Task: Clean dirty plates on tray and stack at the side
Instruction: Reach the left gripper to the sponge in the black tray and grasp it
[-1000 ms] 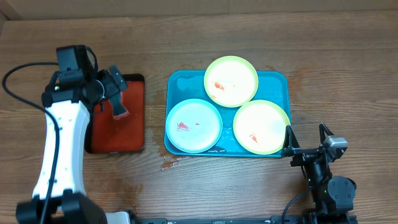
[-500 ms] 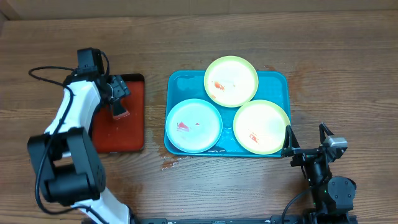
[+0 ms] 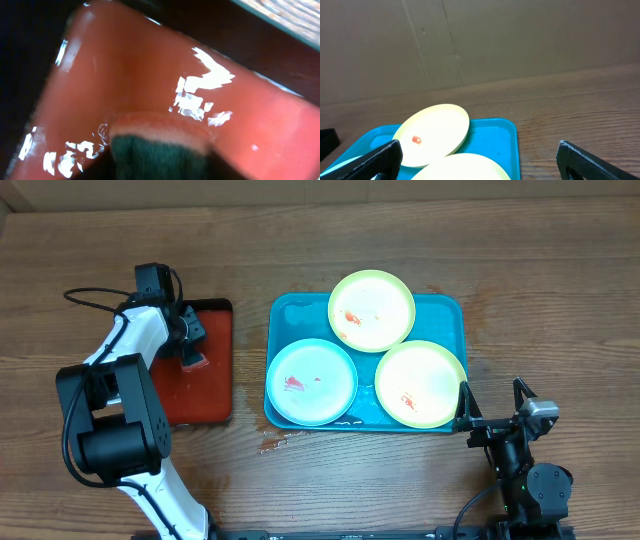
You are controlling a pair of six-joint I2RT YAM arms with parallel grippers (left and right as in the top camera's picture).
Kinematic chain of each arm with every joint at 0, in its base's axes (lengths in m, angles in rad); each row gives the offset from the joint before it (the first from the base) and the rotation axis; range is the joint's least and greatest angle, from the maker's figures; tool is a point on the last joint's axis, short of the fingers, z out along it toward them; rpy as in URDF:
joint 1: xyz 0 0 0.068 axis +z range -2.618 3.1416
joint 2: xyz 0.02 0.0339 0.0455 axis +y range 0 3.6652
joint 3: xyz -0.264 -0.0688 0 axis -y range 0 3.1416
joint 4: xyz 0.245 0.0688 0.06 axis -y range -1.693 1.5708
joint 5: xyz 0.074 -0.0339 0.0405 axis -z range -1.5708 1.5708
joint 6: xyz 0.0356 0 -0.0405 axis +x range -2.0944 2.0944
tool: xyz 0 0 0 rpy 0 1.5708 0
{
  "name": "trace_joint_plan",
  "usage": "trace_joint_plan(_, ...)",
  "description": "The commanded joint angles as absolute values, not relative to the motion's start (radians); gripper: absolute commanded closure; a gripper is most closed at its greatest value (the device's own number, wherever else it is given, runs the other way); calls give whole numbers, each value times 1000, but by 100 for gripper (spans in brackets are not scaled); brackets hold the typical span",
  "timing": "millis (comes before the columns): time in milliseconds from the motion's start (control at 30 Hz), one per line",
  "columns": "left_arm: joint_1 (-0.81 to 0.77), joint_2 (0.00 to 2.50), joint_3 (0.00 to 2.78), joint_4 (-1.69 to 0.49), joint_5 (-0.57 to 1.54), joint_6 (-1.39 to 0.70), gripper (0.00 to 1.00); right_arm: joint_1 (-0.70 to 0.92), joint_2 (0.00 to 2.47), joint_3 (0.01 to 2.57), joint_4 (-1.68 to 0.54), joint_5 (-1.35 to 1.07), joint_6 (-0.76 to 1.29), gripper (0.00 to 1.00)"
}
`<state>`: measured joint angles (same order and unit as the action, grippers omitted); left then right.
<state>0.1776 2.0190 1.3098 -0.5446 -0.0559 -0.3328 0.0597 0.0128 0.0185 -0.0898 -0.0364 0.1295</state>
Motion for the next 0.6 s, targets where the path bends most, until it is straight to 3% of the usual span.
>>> trace_joint_plan(0,184,2068,1312,-541,-63,-325,78,64,3,8,-83,-27,126,0)
trace_joint_plan(67,184,2068,1312,-542,-63,-325,87,64,3,8,-83,-27,126,0)
trace_joint_plan(100,184,2068,1312,-544,-63,-324,86,64,3,8,-83,-27,126,0)
trace_joint_plan(133,184,2068,1312,-548,-63,-325,76,64,3,8,-83,-27,126,0)
trace_joint_plan(200,184,2068,1312,-569,-58,-324,17,64,3,8,-83,-27,126,0)
trace_joint_plan(233,184,2068,1312,-584,-51,-323,1,64,3,8,-83,-27,126,0)
trace_joint_plan(433,184,2066,1365,-823,24,-313,2,64,3,8,-83,-27,126,0)
trace_joint_plan(533,184,2066,1369,-857,19,-309,36,64,3,8,-83,-27,126,0)
trace_joint_plan(567,184,2066,1369,-857,15,-303,53,64,3,8,-83,-27,126,0)
